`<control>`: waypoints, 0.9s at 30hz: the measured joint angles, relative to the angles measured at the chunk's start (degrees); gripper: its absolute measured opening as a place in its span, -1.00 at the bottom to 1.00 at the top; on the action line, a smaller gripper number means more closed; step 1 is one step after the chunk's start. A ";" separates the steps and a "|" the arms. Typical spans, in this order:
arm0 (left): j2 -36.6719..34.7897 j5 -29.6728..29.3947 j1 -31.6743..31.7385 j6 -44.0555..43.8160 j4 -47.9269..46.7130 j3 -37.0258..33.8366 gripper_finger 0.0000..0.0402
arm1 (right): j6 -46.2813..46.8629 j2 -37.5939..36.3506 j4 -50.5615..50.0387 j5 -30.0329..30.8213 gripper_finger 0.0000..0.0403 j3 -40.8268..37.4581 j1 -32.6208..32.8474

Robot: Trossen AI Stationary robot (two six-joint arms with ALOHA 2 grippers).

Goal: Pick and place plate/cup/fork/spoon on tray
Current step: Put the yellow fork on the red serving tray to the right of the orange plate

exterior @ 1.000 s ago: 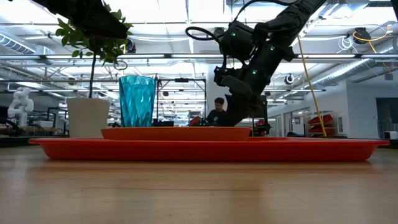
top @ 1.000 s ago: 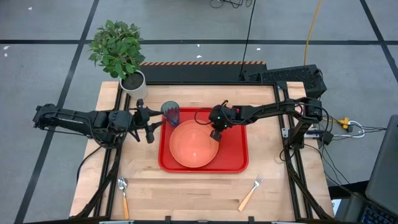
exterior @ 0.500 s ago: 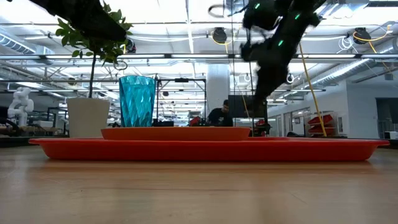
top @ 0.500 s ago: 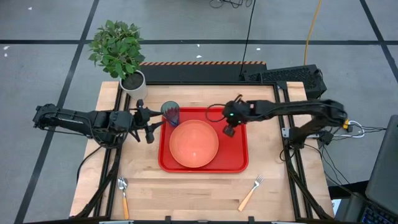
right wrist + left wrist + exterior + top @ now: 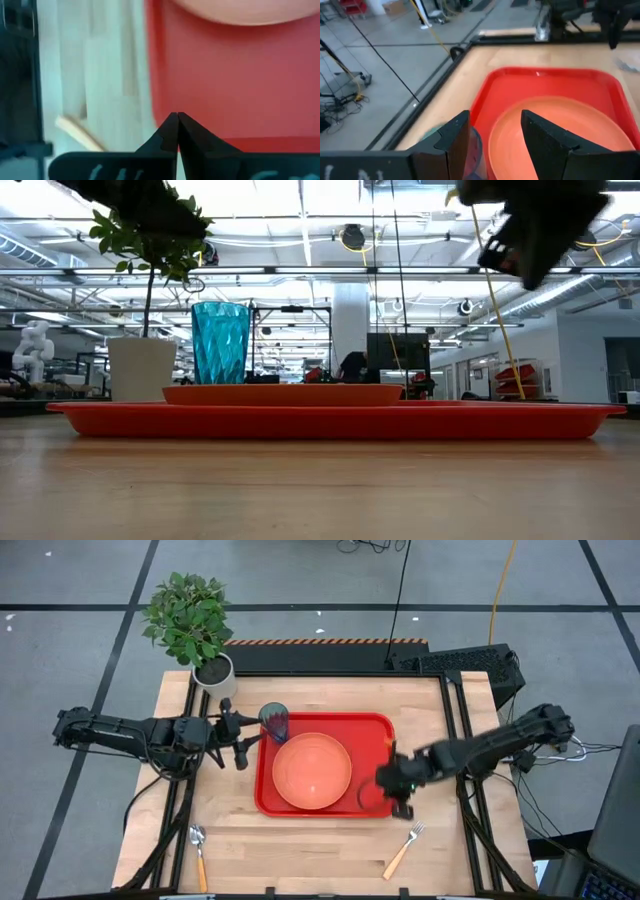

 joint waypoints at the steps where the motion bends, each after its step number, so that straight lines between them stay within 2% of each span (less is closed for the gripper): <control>1: -0.02 1.11 -0.02 -0.05 -1.22 0.00 -0.09 | -0.67 0.74 -0.07 0.01 -1.00 -0.02 1.90; 8: 1.33 13.83 -1.87 -3.62 -8.34 0.00 -0.10 | -4.83 9.88 -2.30 -6.25 -1.00 -0.02 10.92; 11: 2.57 14.24 -3.84 -6.53 -8.81 0.00 -0.10 | -6.91 13.84 -2.52 -7.86 -1.00 0.32 14.04; 18: 3.54 11.97 -7.85 -11.81 -8.47 0.00 -0.10 | -8.62 17.14 -2.56 -5.15 -0.95 3.61 17.94; 27: 3.54 11.67 -12.56 -16.87 -8.48 0.00 -0.10 | -7.37 17.10 -0.10 -1.47 -0.47 6.49 22.45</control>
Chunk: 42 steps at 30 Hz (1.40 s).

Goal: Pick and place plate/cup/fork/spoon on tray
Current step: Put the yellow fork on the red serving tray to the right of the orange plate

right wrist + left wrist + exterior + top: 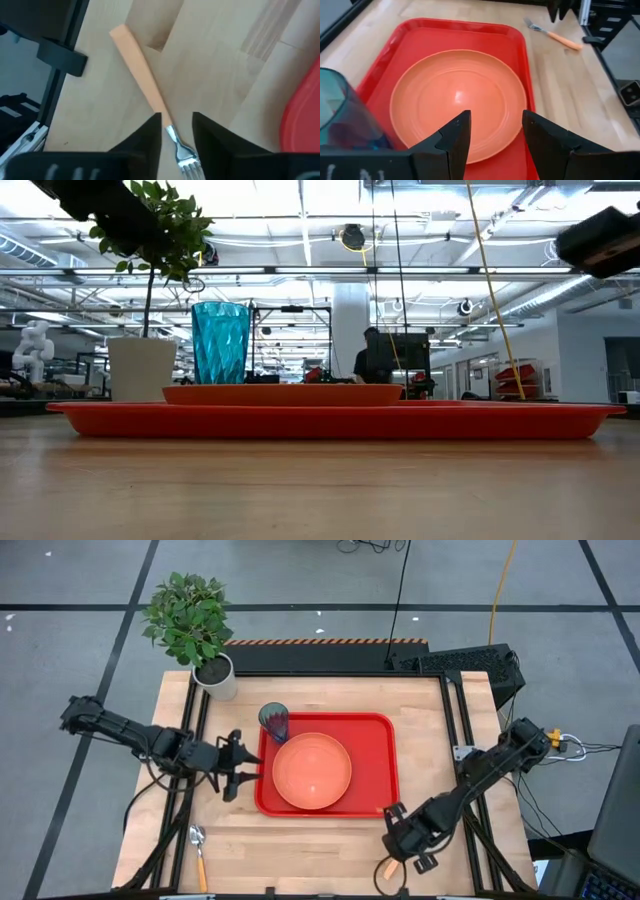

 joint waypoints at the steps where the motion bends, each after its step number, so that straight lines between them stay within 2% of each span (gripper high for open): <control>1: 0.00 -0.03 -0.47 -0.16 0.00 0.00 -0.10 | 0.58 0.03 -0.08 0.23 -0.42 0.00 0.54; 5: 0.00 -1.30 -2.09 -1.05 -0.02 0.00 -0.10 | 3.41 0.04 0.12 1.48 -0.34 -0.73 2.42; 13: 0.00 -2.10 -3.88 -1.73 0.00 0.00 -0.10 | 5.77 0.04 0.77 2.13 -0.37 -2.99 4.86; 18: 0.00 -2.10 -3.97 -2.59 -0.01 0.00 -0.10 | 3.97 1.04 1.95 4.45 -0.37 -2.99 5.15; 24: 0.00 -2.10 -3.97 -2.71 -0.02 0.00 -0.10 | 1.05 5.97 1.62 3.01 -0.38 -3.02 5.84; 32: 0.00 -2.21 -3.97 -2.93 -0.02 0.00 -0.10 | -0.46 6.42 1.60 3.05 -0.38 -3.02 5.77; 42: 0.00 -4.08 -3.97 -3.02 -0.02 0.00 -0.10 | -0.90 9.83 1.38 3.36 -0.55 -2.78 6.06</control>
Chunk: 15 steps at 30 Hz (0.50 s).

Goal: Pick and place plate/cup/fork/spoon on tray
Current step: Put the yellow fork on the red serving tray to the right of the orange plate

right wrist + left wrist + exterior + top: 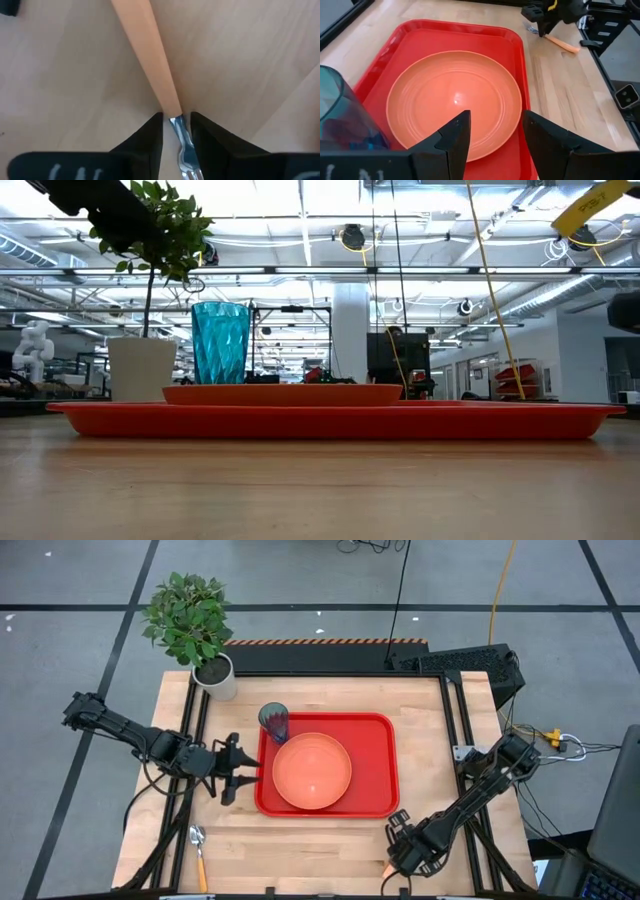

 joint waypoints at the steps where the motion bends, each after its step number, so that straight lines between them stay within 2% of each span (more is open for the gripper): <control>1: 0.00 -0.26 0.00 -0.02 0.02 0.00 -0.10 | -0.05 0.19 -0.02 0.02 -0.57 0.02 0.00; 5: 0.00 -0.45 0.00 -0.03 0.01 -0.02 -0.10 | -0.15 0.42 -0.22 0.21 -0.70 -0.02 0.02; 9: 0.00 -0.45 0.00 -0.02 0.02 -0.02 -0.10 | 0.05 0.49 -0.61 0.16 -0.92 -0.06 0.02; 15: 0.00 -0.47 0.00 -0.15 0.02 -0.02 -0.10 | 2.75 -0.42 -0.48 -0.01 -0.97 -0.04 0.02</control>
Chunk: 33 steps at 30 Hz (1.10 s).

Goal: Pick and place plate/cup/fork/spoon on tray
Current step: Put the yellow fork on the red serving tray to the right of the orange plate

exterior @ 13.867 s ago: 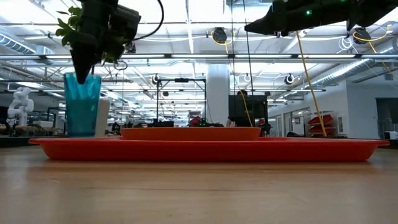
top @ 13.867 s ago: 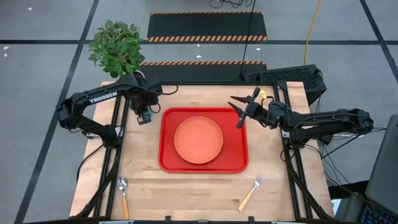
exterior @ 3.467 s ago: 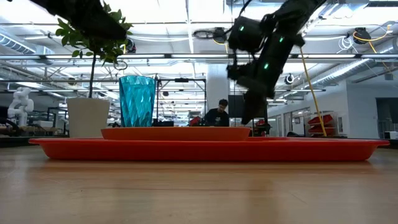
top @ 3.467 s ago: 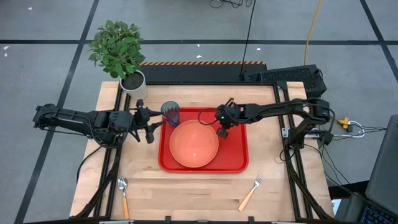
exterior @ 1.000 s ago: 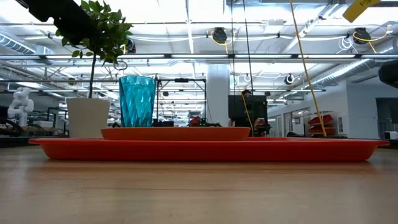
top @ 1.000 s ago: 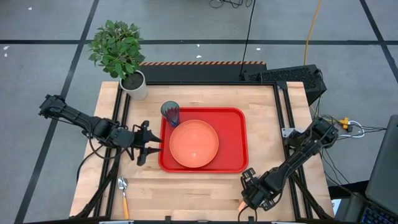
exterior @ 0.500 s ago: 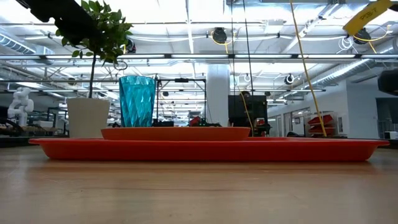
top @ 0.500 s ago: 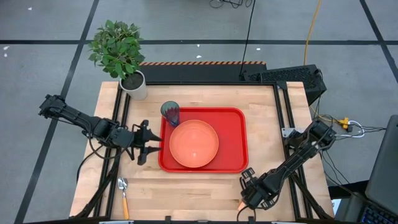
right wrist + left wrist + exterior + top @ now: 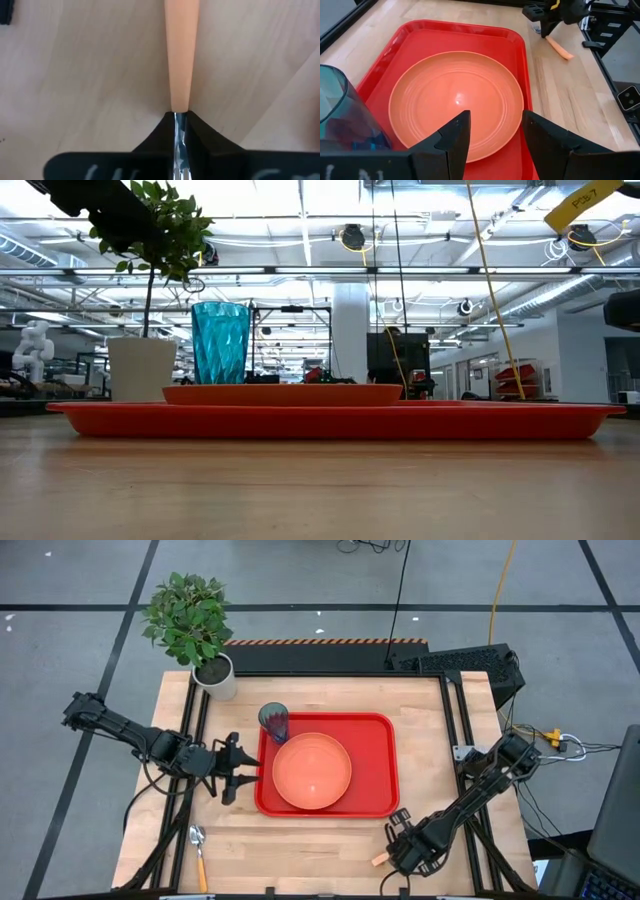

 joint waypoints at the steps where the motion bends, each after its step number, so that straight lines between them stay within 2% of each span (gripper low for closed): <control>1: 0.00 0.00 0.00 0.02 0.00 0.00 -0.10 | 0.41 -0.48 -0.06 -0.01 -0.97 -0.07 0.00; 10: 0.00 -0.44 0.00 0.02 0.00 -0.01 -0.10 | 2.32 -6.13 -2.45 -0.37 -0.99 -0.19 -0.25; 16: 0.00 -0.46 0.00 0.26 0.00 -0.02 -0.10 | -1.78 -6.74 -12.71 4.22 -0.99 6.12 -1.00; 21: 0.00 -1.55 0.00 0.44 0.00 -0.02 -0.10 | -11.90 -6.80 -21.85 9.05 -0.99 12.66 -3.49; 25: 0.00 -1.64 0.00 0.48 0.00 -0.02 -0.10 | -24.09 -6.82 -26.85 10.48 -1.00 14.87 -7.19; 33: 0.00 -2.00 0.00 1.55 -0.02 -0.02 -0.10 | -49.56 -6.85 -26.27 10.55 -1.00 15.04 -15.92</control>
